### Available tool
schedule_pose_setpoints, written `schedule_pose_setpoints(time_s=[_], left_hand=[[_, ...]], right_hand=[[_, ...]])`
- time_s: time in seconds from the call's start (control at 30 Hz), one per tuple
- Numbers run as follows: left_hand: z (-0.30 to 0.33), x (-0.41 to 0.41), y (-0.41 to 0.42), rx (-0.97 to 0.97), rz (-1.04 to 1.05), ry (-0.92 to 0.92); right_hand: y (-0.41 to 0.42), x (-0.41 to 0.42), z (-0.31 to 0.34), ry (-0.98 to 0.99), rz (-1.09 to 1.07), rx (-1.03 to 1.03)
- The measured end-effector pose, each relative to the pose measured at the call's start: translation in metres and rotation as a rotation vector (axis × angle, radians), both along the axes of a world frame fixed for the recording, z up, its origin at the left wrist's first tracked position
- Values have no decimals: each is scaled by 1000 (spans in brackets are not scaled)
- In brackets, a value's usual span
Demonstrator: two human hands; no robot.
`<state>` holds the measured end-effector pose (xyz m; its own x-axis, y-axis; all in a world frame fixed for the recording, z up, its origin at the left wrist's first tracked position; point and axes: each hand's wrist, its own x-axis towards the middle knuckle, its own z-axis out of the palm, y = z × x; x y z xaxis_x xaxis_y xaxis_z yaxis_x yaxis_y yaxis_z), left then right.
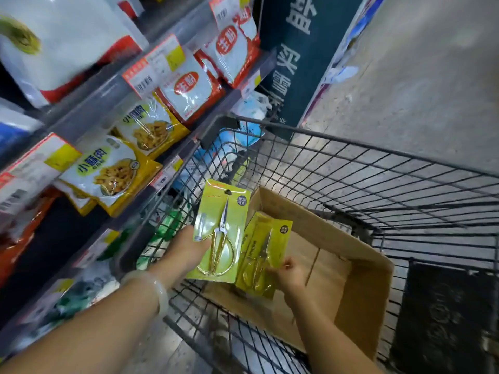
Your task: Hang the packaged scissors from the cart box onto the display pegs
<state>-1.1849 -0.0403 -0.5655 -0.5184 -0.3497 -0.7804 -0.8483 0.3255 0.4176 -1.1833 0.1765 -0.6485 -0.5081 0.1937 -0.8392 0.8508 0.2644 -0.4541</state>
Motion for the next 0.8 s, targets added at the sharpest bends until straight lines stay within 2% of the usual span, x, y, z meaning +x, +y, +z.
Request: schedule_pose_setpoints(time_s=[0.13,0.23,0.43,0.63,0.8], left_hand=[[35,7,-4,21,25,70],[65,19,-9,2,27,136],[124,76,-43,52,189,316],[165,201,-102,-43,439,445],[192,361,-135,-104,671,535]], right_hand=[[9,5,51,97,-54,-217],[4,1,91,193,68,-280],[-46,-8,166,366,332,-427],[-132,53,221,419,680,-529],[-210,166,261,434,925,-639]])
